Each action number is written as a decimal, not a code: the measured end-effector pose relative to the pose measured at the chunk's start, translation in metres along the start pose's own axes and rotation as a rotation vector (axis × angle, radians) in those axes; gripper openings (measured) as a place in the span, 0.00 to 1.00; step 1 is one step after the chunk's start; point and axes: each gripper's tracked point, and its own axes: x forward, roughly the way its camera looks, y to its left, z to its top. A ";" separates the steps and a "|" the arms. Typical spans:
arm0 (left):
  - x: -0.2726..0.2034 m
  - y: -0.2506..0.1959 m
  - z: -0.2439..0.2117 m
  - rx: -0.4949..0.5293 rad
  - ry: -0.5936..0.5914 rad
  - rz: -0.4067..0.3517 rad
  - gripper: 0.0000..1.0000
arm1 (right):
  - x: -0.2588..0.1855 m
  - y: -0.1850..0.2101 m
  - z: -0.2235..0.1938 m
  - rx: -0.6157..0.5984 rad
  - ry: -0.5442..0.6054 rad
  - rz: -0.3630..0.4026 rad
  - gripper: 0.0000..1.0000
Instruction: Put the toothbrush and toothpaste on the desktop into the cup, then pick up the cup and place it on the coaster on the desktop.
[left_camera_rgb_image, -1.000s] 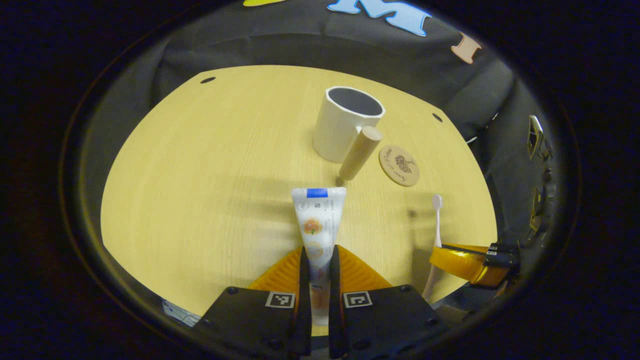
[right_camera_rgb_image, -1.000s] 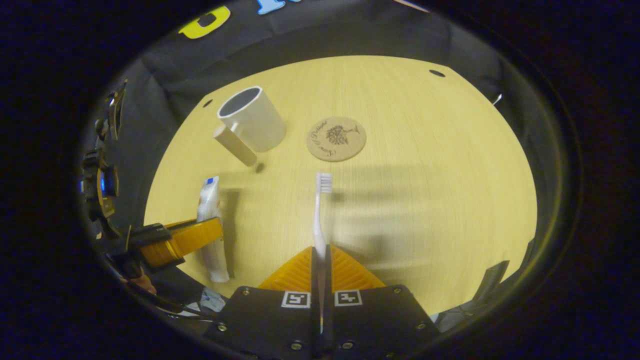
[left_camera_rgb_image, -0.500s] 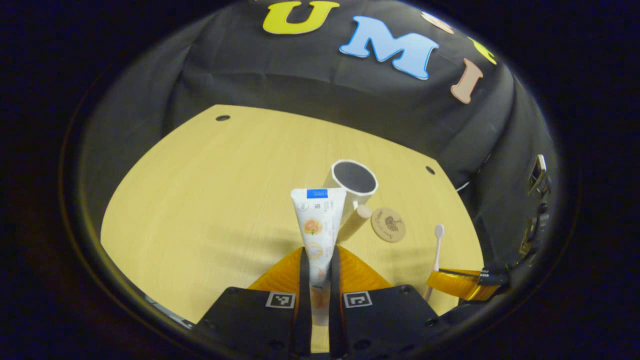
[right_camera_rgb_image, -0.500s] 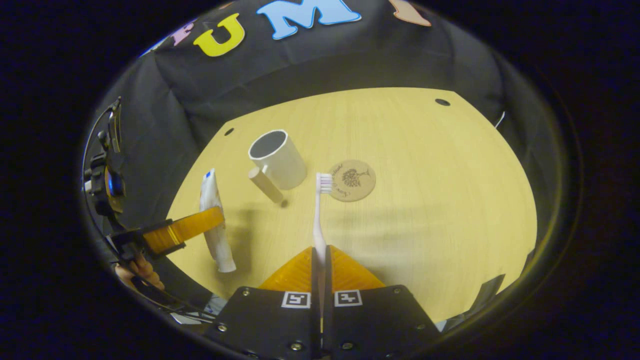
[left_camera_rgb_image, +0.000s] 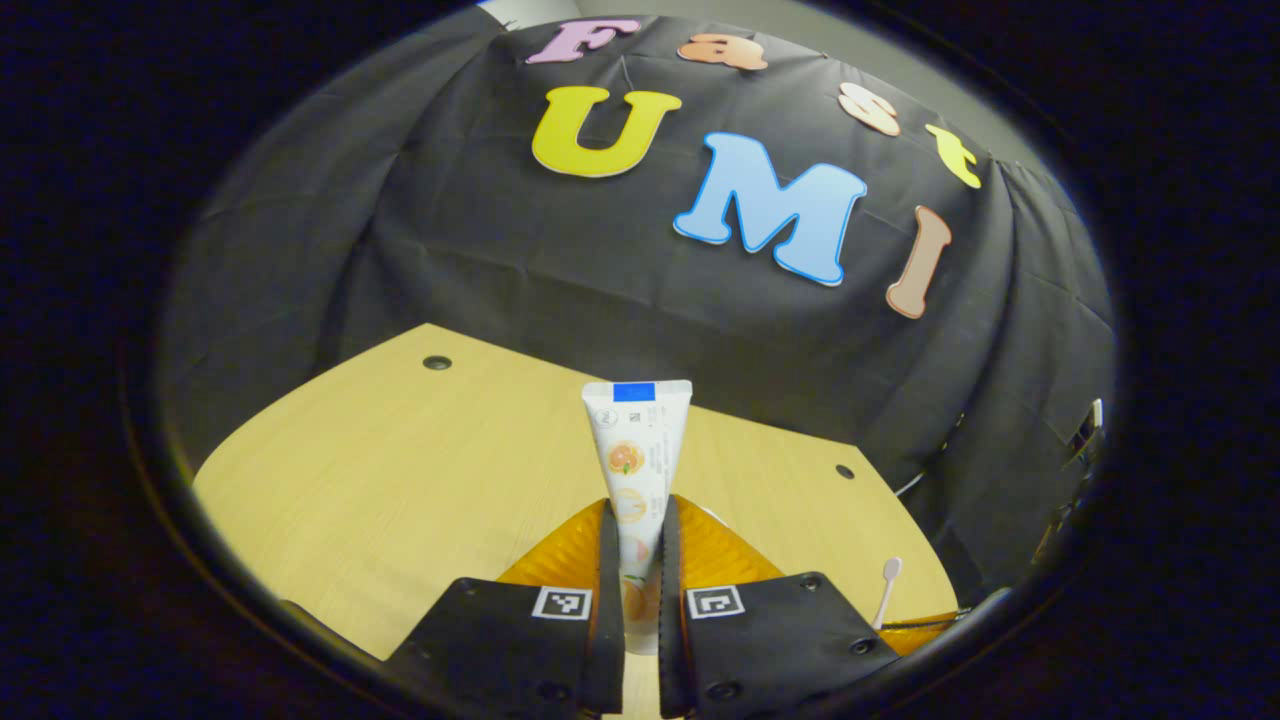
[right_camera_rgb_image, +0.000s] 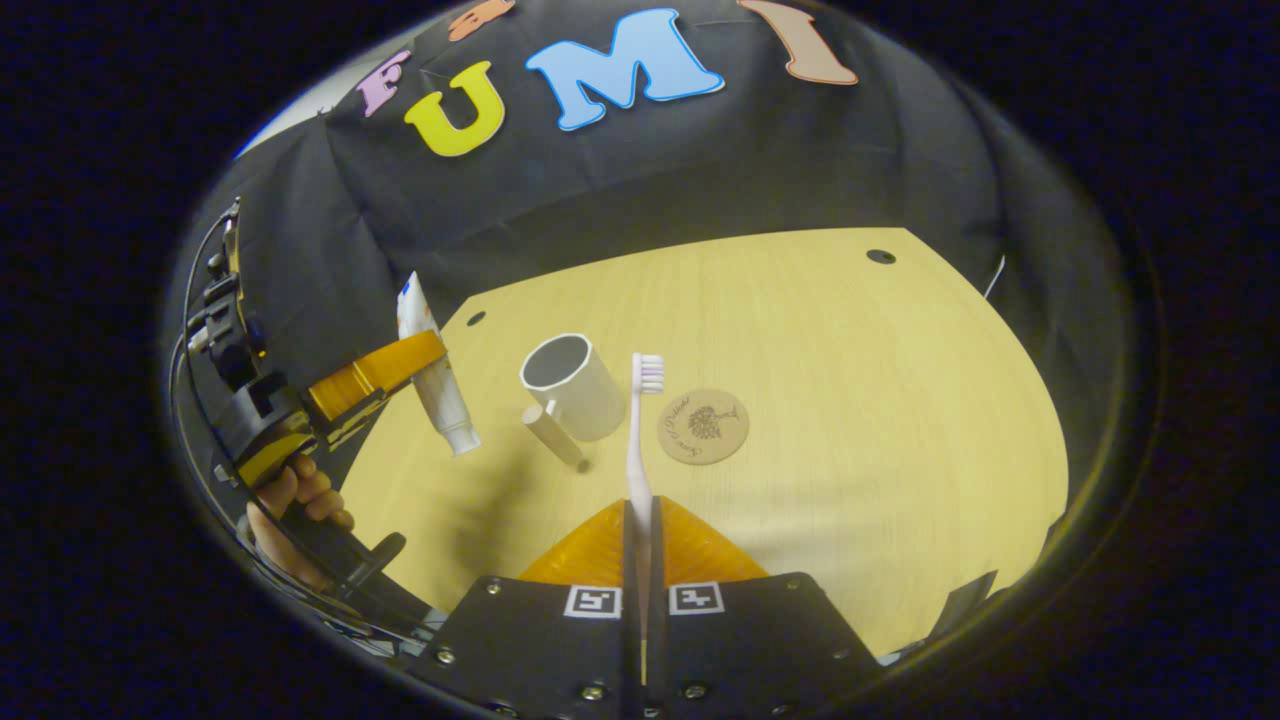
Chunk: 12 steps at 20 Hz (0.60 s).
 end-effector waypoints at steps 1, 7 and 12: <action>0.003 -0.004 0.010 -0.001 -0.033 -0.016 0.21 | -0.001 0.002 0.004 0.000 -0.006 0.002 0.03; 0.043 -0.029 0.044 0.031 -0.186 -0.099 0.19 | -0.005 0.005 0.011 0.003 -0.011 -0.007 0.03; 0.079 -0.049 0.027 0.065 -0.150 -0.164 0.19 | -0.007 -0.005 0.021 0.031 -0.028 -0.046 0.03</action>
